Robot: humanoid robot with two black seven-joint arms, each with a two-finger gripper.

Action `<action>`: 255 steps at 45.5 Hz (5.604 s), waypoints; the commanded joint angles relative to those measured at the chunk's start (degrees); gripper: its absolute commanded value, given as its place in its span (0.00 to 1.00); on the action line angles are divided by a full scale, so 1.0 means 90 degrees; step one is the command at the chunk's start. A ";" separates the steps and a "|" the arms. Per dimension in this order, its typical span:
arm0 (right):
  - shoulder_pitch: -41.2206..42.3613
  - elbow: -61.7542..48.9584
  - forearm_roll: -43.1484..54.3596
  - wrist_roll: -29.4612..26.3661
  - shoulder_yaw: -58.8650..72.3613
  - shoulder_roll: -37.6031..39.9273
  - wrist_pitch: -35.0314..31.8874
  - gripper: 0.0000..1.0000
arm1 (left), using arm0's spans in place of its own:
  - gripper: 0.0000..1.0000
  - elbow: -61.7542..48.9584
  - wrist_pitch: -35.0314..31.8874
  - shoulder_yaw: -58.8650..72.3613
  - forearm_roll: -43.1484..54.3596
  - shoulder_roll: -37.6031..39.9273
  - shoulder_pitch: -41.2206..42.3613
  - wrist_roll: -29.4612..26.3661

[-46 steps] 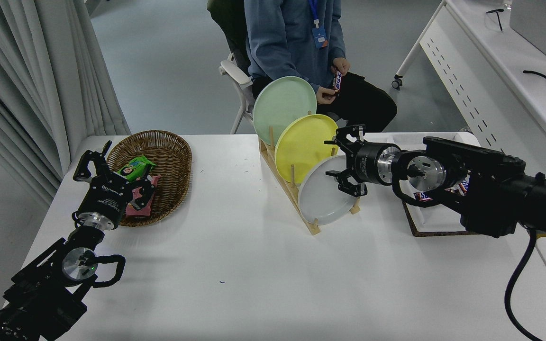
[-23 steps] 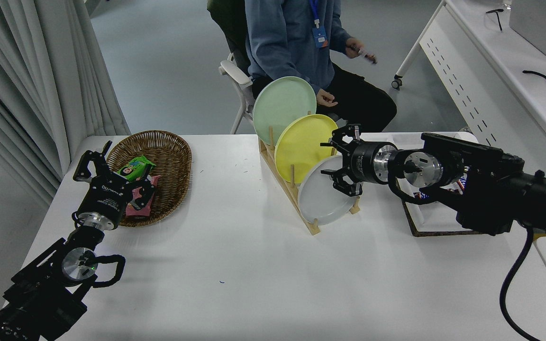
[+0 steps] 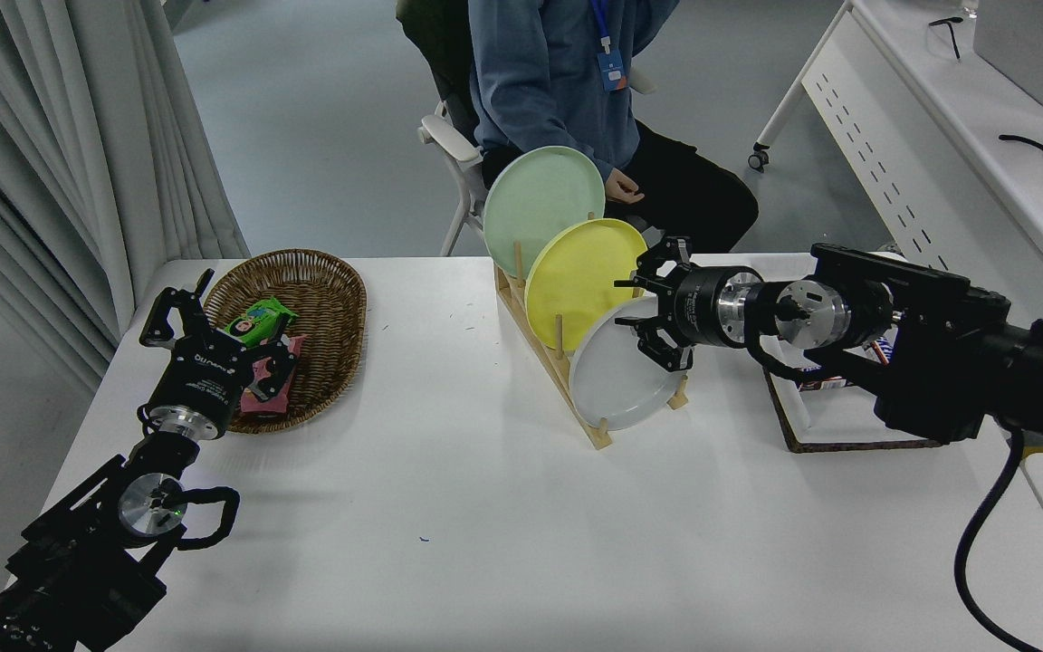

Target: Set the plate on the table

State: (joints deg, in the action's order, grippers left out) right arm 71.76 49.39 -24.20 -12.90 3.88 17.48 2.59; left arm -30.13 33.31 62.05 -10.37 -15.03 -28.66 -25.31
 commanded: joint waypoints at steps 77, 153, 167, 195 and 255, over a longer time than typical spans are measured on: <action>0.0112 -0.0312 0.0921 -0.0226 0.0106 0.0021 0.0073 0.26 | 1.00 -0.0002 0.0000 0.0000 0.0000 0.0000 0.0001 0.0000; 0.0064 -0.0380 0.1146 -0.0217 0.0077 -0.0106 -0.0405 0.13 | 1.00 -0.0002 0.0000 -0.0010 0.0000 0.0000 0.0001 0.0000; 0.0073 -0.0371 0.1146 -0.0217 0.0038 -0.0096 -0.0483 0.08 | 1.00 0.0007 0.0000 -0.0010 0.0000 0.0000 0.0001 0.0000; 0.0161 -0.0293 0.1136 -0.0217 -0.0050 0.0050 -0.0610 0.00 | 1.00 0.0007 0.0000 0.0000 0.0000 0.0000 0.0001 0.0000; 0.0122 0.1699 -0.1559 -0.0393 -0.1603 0.1466 0.1136 0.00 | 1.00 -0.0002 0.0000 0.0000 0.0000 0.0000 0.0001 0.0000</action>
State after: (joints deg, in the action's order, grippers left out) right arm 69.27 59.28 -34.46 -16.39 -9.98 30.55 0.44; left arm -30.11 33.31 62.03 -10.37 -15.03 -28.65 -25.31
